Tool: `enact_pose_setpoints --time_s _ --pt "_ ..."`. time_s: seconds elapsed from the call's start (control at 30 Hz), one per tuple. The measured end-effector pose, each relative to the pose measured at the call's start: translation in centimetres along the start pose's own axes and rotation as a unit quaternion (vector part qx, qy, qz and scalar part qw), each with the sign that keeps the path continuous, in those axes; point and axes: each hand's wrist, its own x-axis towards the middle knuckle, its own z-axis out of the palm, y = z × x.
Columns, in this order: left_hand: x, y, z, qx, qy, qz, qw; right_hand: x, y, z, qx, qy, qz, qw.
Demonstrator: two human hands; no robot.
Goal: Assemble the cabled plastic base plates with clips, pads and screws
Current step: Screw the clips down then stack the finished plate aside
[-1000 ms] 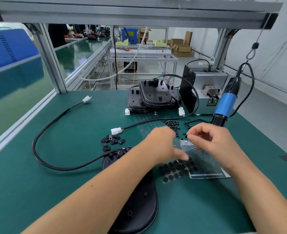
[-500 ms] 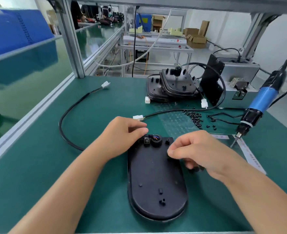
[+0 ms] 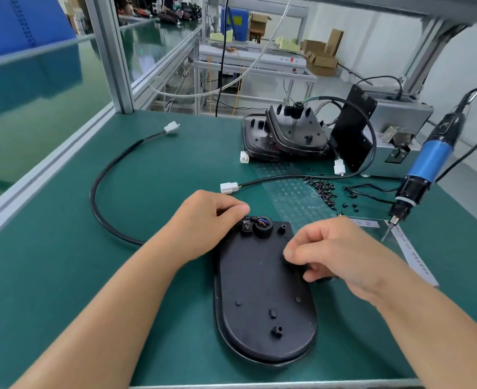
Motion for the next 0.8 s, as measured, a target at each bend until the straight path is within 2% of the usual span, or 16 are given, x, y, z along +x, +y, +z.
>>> enact_pose_setpoints --time_s 0.43,0.63,0.8 --pt "-0.1 -0.2 0.1 0.031 -0.013 0.022 0.999 -0.3 1.6 0.8 -0.080 0.062 -0.096 0.990" --pt "-0.2 -0.3 0.2 0.010 0.005 0.010 1.000 0.1 1.8 0.4 0.000 0.034 -0.060 0.998" --pt "-0.4 0.0 0.2 -0.001 0.009 0.002 1.000 0.3 2.2 1.0 -0.005 0.071 -0.062 0.996"
